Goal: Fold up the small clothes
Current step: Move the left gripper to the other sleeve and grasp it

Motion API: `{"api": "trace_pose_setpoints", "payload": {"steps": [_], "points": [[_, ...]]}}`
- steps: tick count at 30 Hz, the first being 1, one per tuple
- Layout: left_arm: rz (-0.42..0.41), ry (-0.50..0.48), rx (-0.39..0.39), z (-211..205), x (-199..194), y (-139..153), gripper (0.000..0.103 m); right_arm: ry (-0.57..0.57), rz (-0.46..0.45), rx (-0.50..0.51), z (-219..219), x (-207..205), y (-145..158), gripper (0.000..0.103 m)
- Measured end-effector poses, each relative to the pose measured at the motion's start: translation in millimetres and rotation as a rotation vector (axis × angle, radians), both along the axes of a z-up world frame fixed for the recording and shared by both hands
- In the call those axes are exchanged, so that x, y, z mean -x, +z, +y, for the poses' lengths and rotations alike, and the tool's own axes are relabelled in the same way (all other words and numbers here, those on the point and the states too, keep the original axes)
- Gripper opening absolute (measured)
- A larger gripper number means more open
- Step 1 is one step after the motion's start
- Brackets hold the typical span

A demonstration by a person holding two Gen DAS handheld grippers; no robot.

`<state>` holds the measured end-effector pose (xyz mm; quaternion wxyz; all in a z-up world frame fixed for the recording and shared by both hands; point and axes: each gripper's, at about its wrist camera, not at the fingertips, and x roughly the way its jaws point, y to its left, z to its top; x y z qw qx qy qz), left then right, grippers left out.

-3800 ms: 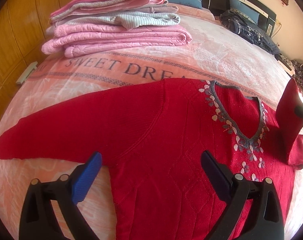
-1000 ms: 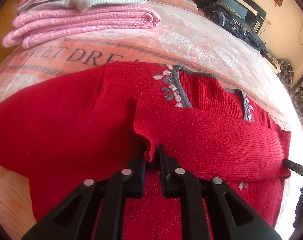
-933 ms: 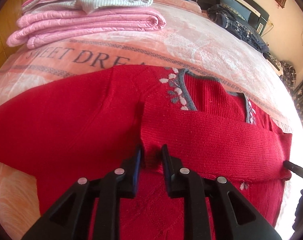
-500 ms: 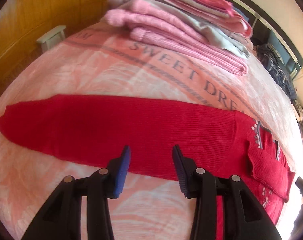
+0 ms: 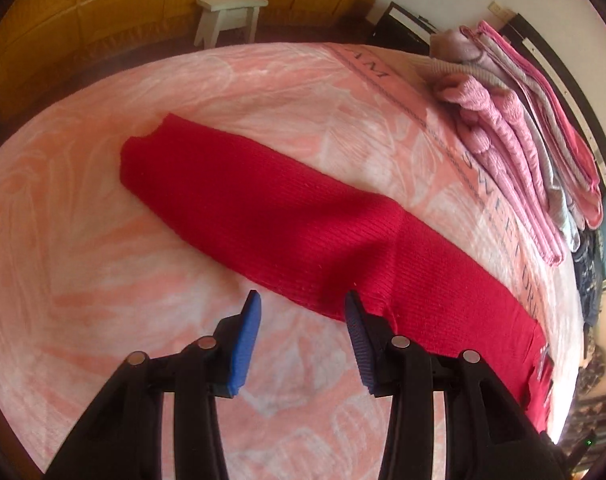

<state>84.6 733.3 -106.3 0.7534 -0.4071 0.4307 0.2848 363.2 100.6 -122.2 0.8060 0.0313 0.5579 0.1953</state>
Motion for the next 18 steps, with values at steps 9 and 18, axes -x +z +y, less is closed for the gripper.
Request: {"api": "trace_pose_setpoints", "payload": {"steps": [9, 18], "points": [[-0.145, 0.094, 0.104, 45, 3, -26, 0.044, 0.006, -0.016, 0.035, 8, -2, -12, 0.060], [-0.124, 0.026, -0.026, 39, -13, -17, 0.005, 0.023, -0.035, 0.047, 9, 2, -12, 0.062]]}}
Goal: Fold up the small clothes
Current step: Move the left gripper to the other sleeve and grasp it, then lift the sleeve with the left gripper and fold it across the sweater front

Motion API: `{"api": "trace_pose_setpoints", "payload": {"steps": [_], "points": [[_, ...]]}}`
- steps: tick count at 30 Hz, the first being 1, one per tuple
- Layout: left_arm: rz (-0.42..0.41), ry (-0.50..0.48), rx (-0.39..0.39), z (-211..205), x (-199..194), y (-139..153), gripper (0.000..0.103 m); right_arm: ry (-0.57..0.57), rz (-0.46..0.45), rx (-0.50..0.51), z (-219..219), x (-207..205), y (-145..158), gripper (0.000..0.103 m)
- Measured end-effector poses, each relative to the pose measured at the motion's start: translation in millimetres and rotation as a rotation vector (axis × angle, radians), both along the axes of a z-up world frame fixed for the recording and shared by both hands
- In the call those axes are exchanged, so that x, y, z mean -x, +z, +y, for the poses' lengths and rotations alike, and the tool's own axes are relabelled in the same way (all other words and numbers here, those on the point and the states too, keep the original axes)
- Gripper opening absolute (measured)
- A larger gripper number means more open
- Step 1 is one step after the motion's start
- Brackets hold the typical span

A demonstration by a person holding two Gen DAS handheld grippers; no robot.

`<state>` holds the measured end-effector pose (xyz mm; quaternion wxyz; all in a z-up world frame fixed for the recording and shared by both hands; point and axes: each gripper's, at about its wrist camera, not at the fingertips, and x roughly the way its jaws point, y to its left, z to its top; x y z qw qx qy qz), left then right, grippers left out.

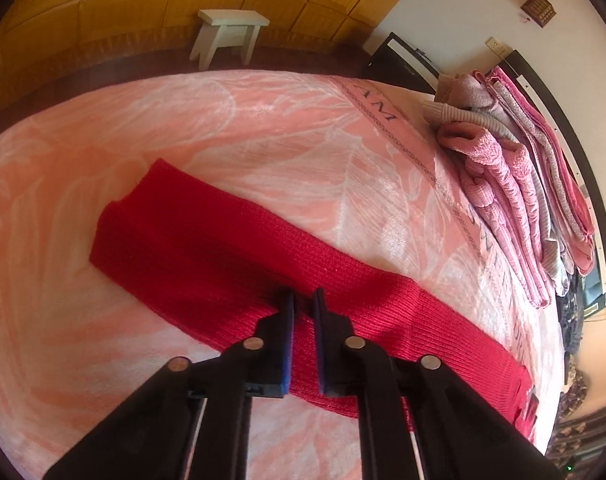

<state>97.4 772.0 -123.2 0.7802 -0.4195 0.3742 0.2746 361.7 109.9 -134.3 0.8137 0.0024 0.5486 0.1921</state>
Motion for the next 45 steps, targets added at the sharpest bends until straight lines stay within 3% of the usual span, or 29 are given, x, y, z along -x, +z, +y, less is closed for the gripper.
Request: {"api": "trace_pose_setpoints", "payload": {"steps": [10, 20, 30, 35, 40, 45], "points": [[-0.080, -0.089, -0.114, -41, -24, 37, 0.003, -0.021, 0.009, -0.028, -20, 4, 5, 0.062], [-0.165, -0.368, -0.207, -149, -83, 73, 0.003, -0.080, 0.016, -0.053, -55, 3, 7, 0.061], [-0.251, -0.567, -0.178, -264, -135, 86, 0.001, -0.103, 0.009, -0.059, -87, 7, 10, 0.061], [-0.249, -0.647, -0.148, -316, -152, 89, 0.002, -0.117, 0.015, -0.066, -107, 10, 8, 0.062], [-0.159, -0.582, -0.191, -299, -152, 96, 0.011, -0.127, 0.034, -0.086, -122, 12, 3, 0.062], [-0.055, -0.484, -0.241, -234, -138, 84, 0.041, -0.110, 0.034, -0.069, -122, 14, -1, 0.062]]}}
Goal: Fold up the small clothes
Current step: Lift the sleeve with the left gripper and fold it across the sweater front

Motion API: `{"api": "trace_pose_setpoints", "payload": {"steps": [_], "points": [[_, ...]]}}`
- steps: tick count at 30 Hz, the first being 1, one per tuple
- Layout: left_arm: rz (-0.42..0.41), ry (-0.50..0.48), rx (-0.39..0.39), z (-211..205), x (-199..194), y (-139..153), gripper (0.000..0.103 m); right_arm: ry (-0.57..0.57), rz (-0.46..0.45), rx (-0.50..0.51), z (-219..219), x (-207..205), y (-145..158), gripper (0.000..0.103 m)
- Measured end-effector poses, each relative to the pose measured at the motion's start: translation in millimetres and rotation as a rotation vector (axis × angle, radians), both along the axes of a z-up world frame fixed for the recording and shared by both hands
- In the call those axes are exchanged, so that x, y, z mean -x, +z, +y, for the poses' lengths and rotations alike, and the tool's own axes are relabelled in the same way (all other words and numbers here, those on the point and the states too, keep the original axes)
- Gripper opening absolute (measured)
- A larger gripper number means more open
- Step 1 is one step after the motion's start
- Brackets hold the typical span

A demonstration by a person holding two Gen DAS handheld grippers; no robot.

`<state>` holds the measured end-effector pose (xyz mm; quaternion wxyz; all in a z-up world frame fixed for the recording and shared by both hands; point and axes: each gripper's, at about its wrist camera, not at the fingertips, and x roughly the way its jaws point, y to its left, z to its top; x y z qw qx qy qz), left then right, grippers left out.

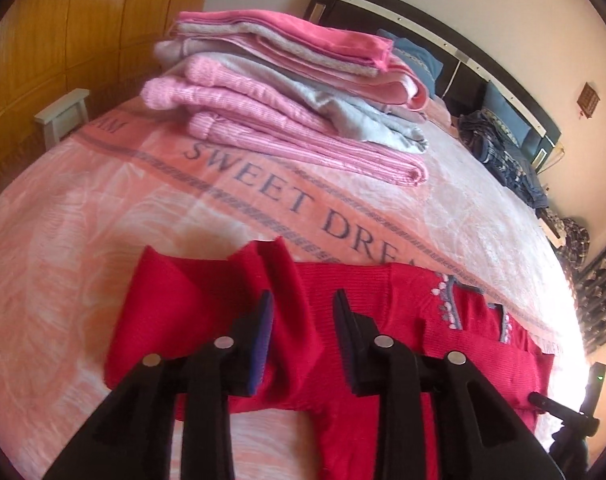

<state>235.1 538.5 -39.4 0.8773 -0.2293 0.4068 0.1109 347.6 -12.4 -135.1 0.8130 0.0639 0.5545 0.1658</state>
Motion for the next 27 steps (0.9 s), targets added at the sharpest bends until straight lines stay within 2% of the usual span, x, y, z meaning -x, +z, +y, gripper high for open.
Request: {"api": "trace_pose_setpoints", "payload": {"steps": [3, 6, 8, 12, 14, 16, 18, 20, 25, 27], "points": [[0.039, -0.009, -0.004, 24, 3, -20, 0.042, 0.002, -0.002, 0.016, 5, -1, -1, 0.066], [0.043, 0.006, 0.068, 36, 0, -35, 0.042, -0.001, -0.004, 0.035, 11, -4, -3, 0.070], [0.030, 0.011, 0.086, 36, -7, -36, 0.042, 0.005, -0.011, 0.054, 17, -5, -3, 0.071], [0.022, -0.013, 0.056, 20, -27, -35, 0.047, 0.024, -0.028, 0.091, 23, -5, -5, 0.072], [0.043, -0.032, 0.033, 8, -36, -39, 0.047, 0.034, -0.033, 0.096, 23, -4, -5, 0.072], [0.064, -0.034, 0.020, -3, -44, -44, 0.043, 0.038, -0.034, 0.089, 21, -3, -6, 0.072], [0.038, -0.058, 0.063, -11, -47, -46, 0.014, 0.037, -0.033, 0.079, 19, -3, -5, 0.070], [0.011, -0.108, 0.108, -23, -49, -44, 0.001, 0.037, -0.031, 0.069, 16, -2, -5, 0.070], [-0.106, -0.277, 0.180, -73, -51, -22, 0.000, 0.044, -0.031, 0.058, 11, 2, -3, 0.070], [-0.124, -0.328, 0.175, -96, -52, -11, 0.000, 0.046, -0.029, 0.054, 10, 3, -4, 0.070]]}}
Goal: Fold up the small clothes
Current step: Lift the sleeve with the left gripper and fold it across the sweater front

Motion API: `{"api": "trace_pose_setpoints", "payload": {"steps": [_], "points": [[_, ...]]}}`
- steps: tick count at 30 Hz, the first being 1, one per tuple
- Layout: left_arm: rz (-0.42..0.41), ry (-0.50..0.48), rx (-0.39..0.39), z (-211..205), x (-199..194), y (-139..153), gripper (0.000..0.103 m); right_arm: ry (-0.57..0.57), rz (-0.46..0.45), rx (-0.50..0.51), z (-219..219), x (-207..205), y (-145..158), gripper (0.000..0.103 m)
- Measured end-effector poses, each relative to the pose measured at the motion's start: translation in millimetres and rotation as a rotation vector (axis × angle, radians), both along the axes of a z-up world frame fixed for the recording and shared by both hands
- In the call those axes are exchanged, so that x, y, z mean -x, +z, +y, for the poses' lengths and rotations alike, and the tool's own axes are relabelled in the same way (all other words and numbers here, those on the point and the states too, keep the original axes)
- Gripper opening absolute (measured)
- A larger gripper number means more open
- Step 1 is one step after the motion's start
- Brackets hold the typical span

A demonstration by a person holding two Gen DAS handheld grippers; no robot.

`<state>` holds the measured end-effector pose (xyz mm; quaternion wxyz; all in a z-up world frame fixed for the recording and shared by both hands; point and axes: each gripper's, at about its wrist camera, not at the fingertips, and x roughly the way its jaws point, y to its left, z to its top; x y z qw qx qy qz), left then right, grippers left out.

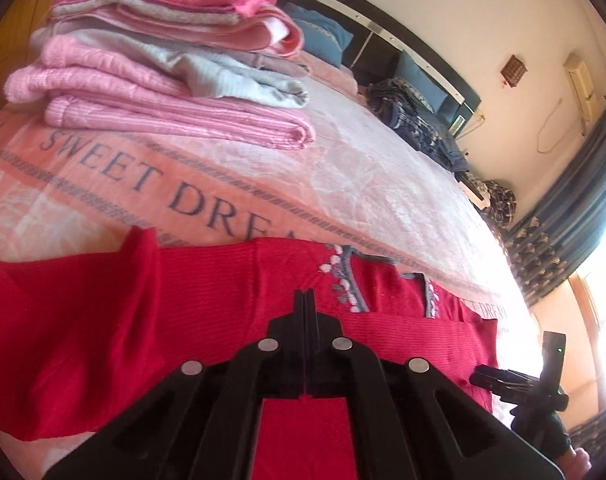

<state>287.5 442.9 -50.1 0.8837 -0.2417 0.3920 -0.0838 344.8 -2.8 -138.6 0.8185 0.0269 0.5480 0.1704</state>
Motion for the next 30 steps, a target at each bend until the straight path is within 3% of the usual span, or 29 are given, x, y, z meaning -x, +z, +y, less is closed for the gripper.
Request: {"api": "trace_pose_setpoints", "payload": {"steps": [2, 3, 4, 5, 6, 11, 16, 23, 29, 30], "points": [[0.008, -0.012, -0.017, -15, -1, 8, 0.000, 0.000, 0.003, -0.006, -1, 0, 0, 0.070], [0.018, 0.002, -0.023, -16, -1, 11, 0.008, 0.000, 0.004, -0.010, -2, 0, 0, 0.070], [0.029, 0.027, -0.032, -15, 1, 13, 0.016, 0.000, 0.005, -0.015, -3, 0, 0, 0.070], [0.053, 0.061, -0.054, -10, 1, 13, 0.034, 0.000, 0.007, -0.020, -4, 0, 0, 0.070], [0.074, 0.099, -0.084, -2, 2, 13, 0.045, -0.001, 0.008, -0.023, -4, 0, -1, 0.070], [0.165, 0.283, -0.183, 66, 11, -3, 0.047, 0.008, 0.003, -0.013, -3, 2, -2, 0.070], [0.230, 0.356, -0.149, 108, 15, -34, 0.047, 0.006, 0.000, 0.003, 2, 1, -4, 0.074], [0.153, 0.253, -0.174, 80, -1, -22, 0.051, 0.032, -0.013, 0.032, 9, 1, -7, 0.080], [0.279, 0.258, -0.351, 58, -18, -39, 0.051, 0.025, -0.007, -0.003, 5, 1, -7, 0.079], [0.299, 0.267, -0.353, 59, -18, -44, 0.042, 0.027, -0.008, -0.004, 4, 2, -7, 0.079]]}}
